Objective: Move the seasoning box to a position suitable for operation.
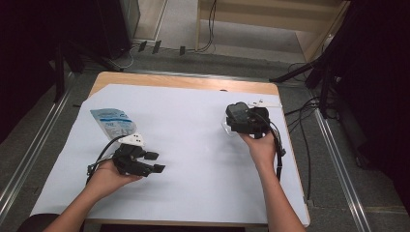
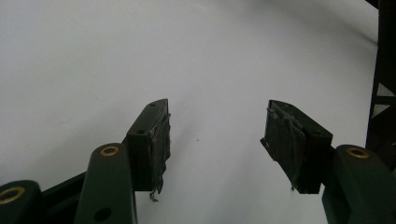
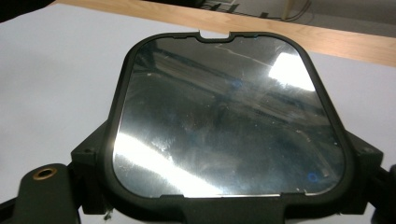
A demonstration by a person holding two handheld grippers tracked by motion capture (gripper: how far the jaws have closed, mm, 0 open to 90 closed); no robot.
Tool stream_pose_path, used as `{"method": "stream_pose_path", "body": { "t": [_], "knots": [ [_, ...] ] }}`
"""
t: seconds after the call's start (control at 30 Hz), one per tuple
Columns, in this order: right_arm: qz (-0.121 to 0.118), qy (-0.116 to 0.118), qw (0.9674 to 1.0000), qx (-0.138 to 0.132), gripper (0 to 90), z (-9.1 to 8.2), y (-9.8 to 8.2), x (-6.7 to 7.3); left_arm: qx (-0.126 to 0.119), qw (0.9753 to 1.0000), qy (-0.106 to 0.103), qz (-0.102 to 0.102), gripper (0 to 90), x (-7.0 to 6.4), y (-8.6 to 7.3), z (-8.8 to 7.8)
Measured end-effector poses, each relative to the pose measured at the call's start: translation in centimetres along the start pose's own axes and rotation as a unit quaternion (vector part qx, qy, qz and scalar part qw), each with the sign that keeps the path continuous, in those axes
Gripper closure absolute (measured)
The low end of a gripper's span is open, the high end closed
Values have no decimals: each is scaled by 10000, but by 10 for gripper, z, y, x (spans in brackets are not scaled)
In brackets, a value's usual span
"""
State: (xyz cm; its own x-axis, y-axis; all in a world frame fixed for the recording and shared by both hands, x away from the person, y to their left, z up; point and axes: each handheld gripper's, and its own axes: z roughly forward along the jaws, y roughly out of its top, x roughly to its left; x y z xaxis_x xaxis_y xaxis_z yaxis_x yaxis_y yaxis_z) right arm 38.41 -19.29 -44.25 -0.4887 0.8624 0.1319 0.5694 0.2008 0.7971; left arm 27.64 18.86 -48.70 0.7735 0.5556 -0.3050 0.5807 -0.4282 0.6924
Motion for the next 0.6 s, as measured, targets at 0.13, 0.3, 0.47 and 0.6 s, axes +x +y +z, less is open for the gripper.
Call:
{"method": "stream_pose_path", "body": {
  "t": [0.13, 0.3, 0.47, 0.6],
  "knots": [
    [-114, 177, 9998, 6, 164, -6, -6, 10, -17, 10000, -35, -30, 415, 1, 1, 0],
    [-268, 364, 9990, 18, 164, -13, -14, 23, -15, 10000, -48, 23, 416, -1, 5, 1],
    [-423, 552, 9976, 4, 164, -20, -24, 31, -6, 9999, -94, 75, 416, -1, 6, 2],
    [-560, 710, 9959, 86, 164, -23, -32, 37, -11, 9999, -101, 105, 415, 1, 8, 0]
  ]
}}
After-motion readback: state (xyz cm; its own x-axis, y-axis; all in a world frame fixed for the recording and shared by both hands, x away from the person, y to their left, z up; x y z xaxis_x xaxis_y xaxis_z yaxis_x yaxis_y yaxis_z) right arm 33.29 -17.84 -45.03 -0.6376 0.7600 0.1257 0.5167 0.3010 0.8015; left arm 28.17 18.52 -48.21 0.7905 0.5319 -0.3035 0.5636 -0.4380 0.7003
